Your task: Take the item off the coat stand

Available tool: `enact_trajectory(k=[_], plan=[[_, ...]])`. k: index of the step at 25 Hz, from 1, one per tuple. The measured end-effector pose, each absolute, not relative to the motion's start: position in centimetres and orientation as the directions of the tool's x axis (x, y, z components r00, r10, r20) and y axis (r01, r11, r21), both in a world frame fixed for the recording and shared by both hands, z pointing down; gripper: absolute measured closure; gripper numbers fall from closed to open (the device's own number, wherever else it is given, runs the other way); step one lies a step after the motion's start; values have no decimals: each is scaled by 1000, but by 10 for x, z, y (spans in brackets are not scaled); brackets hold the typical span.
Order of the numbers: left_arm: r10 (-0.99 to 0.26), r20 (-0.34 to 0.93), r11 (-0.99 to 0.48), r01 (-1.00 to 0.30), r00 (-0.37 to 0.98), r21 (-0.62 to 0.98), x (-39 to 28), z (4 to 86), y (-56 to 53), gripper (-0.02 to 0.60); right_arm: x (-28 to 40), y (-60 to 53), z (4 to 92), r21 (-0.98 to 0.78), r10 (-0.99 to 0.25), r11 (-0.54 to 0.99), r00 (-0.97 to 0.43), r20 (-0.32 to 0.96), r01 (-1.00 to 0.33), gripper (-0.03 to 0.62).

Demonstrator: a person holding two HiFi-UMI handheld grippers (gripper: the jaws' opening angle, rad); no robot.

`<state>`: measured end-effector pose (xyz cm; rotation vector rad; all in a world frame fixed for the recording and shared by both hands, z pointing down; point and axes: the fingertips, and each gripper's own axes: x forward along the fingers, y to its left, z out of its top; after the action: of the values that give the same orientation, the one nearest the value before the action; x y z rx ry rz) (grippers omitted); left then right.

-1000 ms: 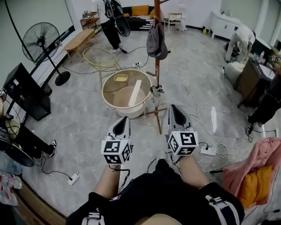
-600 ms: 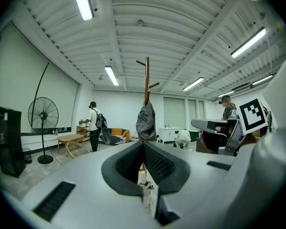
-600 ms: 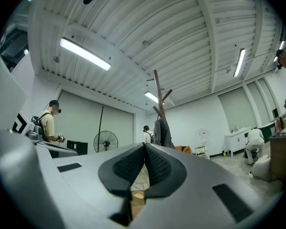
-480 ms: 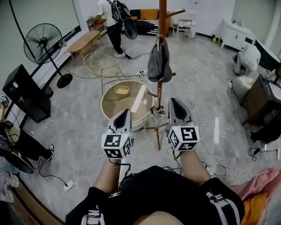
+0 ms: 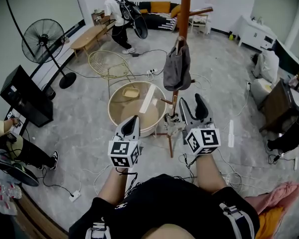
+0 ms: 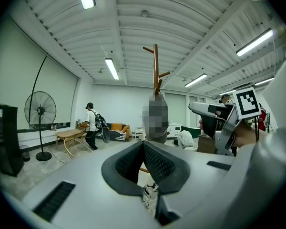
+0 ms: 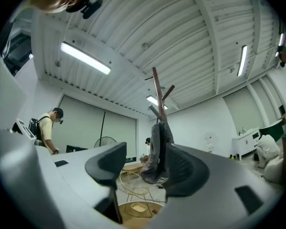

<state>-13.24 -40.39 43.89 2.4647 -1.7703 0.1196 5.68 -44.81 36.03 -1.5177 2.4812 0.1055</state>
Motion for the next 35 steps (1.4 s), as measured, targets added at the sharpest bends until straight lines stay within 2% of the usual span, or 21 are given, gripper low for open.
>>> enact_trajectory(k=[1,11,18,21,22,23,24,30,35], plan=[[-940,128,-314,-948,317,40,-135,440,-406,566,54,-455,356,-55,-863,473,-450,-228,-879,321],[-956,139,-253,-965,260,65,-172,444,-399,566,34,-540,338,-75,-851,524,-516,-99,-849,224],[-968,145,-194,-978,203,70,-198,443,-383,566,27,-584,352,-108,-856,515,-517,-2,-851,206],[-971,150,-180,-981,188,68,-202,442,-379,566,27,-598,363,-208,-838,526,-545,42,-825,253],[-971,151,-177,-982,186,69,-203,443,-378,566,29,-600,365,-234,-837,521,-545,48,-821,329],[-971,152,-175,-982,184,69,-203,443,-377,566,32,-601,366,-250,-841,513,-539,47,-821,453],[-971,153,-174,-982,183,69,-204,443,-377,566,34,-601,365,-255,-845,506,-533,41,-824,551],[-968,160,-182,-981,191,71,-206,446,-379,566,30,-591,354,-161,-850,519,-527,5,-839,557],[-964,159,-205,-976,214,71,-201,451,-384,566,34,-572,321,-117,-859,510,-499,-114,-852,559]])
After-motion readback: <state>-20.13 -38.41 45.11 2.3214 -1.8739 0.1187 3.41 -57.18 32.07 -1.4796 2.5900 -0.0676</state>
